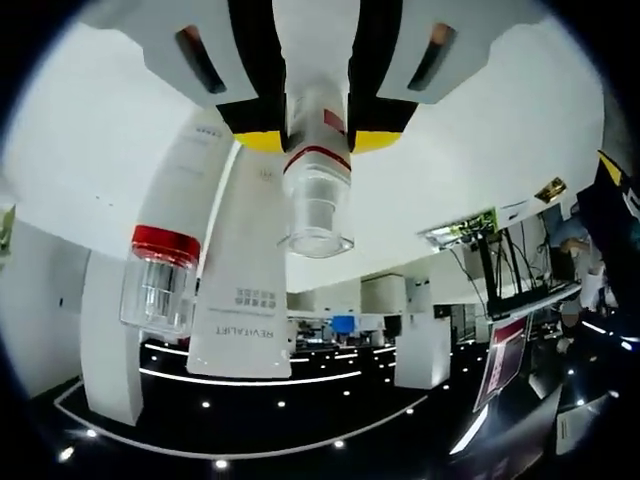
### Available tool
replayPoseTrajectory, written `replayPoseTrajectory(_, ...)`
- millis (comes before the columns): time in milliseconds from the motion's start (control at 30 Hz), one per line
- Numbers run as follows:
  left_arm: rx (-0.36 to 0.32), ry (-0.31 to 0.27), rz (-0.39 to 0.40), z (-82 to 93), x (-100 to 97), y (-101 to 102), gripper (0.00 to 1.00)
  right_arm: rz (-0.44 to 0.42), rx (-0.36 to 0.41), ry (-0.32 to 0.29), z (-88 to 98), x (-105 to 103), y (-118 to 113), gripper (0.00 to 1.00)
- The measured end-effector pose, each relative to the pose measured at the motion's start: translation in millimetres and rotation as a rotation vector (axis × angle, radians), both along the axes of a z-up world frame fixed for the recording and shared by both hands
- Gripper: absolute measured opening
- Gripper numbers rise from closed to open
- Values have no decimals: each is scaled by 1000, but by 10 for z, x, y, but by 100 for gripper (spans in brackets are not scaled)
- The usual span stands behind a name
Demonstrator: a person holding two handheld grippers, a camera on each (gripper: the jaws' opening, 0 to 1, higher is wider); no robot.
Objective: Arrange the skincare products in the storage area until every visible bottle or jar stands upright without overlapping.
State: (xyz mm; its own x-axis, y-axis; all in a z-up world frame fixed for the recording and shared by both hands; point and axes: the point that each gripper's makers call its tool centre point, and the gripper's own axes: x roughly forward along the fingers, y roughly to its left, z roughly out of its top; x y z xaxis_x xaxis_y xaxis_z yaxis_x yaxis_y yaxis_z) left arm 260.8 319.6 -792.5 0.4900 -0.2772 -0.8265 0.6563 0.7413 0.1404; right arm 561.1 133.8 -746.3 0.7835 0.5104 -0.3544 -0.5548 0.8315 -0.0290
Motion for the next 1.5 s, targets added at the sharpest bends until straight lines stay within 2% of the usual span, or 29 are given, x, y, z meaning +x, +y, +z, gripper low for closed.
replayPoseTrajectory(367,9,13,1,-27,-11,16,59,-48,-13,17,-12,130,-48,20)
replayPoseTrajectory(467,8,14,2,-25,-10,14,59,-50,-32,18,-6,135,-66,20)
replayPoseTrajectory(500,8,15,2,-25,-11,13,59,-67,-66,9,-3,146,-123,20)
replayPoseTrajectory(600,9,17,2,-28,-13,13,59,-80,-18,26,-6,152,-144,20)
replayPoseTrajectory(833,12,20,1,-35,-17,15,59,-51,-44,41,-16,154,-137,21)
replayPoseTrajectory(900,11,20,0,-35,-18,13,59,-54,-58,96,-89,117,-156,21)
replayPoseTrajectory(1033,13,21,1,-37,-19,16,59,-60,-49,87,-86,111,-176,25)
replayPoseTrajectory(1267,18,23,-2,-44,-22,20,59,-72,-29,86,-49,107,-205,19)
replayPoseTrajectory(1433,18,21,0,-40,-18,26,59,-74,-32,96,-53,95,-218,20)
replayPoseTrajectory(1500,18,19,-2,-38,-16,26,59,-77,-21,107,-40,65,-218,23)
